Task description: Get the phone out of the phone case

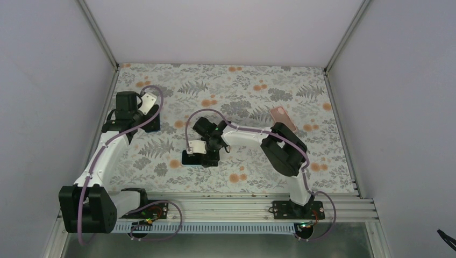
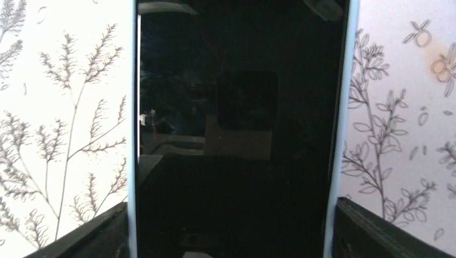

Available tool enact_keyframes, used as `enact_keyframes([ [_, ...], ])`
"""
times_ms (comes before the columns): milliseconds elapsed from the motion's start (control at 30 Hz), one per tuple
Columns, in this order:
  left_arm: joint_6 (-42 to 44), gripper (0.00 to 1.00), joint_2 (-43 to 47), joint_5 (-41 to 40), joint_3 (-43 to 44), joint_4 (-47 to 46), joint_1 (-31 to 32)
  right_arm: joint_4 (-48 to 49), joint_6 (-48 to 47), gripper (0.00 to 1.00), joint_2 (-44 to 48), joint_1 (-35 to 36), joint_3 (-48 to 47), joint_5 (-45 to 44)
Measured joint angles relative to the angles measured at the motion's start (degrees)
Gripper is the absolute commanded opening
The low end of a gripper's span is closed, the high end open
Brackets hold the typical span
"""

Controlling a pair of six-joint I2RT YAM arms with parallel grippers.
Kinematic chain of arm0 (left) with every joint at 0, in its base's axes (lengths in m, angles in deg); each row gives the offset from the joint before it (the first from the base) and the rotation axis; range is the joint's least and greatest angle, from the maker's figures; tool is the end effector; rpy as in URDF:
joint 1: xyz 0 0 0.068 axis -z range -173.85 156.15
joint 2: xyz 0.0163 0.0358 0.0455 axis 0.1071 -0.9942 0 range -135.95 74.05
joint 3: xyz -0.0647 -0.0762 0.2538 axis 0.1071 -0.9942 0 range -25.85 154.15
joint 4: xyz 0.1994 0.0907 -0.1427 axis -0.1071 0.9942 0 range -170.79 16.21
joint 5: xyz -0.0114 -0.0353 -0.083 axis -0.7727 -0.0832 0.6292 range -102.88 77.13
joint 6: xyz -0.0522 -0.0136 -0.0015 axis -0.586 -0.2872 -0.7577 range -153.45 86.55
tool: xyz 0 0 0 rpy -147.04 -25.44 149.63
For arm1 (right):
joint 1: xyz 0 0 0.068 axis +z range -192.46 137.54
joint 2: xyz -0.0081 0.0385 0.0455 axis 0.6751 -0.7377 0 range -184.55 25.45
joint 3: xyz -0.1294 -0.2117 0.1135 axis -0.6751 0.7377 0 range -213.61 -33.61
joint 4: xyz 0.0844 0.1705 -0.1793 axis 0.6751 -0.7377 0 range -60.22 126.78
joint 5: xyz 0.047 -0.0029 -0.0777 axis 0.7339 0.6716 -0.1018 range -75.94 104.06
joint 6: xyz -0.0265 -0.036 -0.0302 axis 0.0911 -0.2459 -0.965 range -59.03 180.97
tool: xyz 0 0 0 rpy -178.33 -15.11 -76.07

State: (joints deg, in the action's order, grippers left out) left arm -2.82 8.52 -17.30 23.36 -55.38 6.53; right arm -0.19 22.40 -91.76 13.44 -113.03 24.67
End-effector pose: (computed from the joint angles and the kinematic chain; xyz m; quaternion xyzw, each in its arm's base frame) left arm 0.2444 0.0011 0.2695 0.2286 0.8829 0.1406 0.3852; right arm 0.2187 0.3346 0.1404 -0.7329 0.6611 0.1105 0.1167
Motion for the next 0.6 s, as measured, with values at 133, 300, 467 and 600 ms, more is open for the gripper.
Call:
enact_keyframes([
  [133,-0.3,1.00,0.0,0.1,0.0,0.0,0.0,1.3,1.2,0.56,0.3,0.3,0.3,-1.2],
  [300,-0.2,1.00,-0.4,4.7,0.5,3.0,0.0,3.3,1.5,0.51,1.7,0.7,1.9,-3.0],
  [467,0.3,1.00,-6.5,19.1,6.4,12.4,-0.2,4.4,1.6,0.42,3.7,0.7,3.8,-5.4],
  [600,1.0,1.00,-14.5,32.0,11.9,20.1,-0.2,3.9,1.5,0.41,6.1,0.1,4.3,-9.1],
])
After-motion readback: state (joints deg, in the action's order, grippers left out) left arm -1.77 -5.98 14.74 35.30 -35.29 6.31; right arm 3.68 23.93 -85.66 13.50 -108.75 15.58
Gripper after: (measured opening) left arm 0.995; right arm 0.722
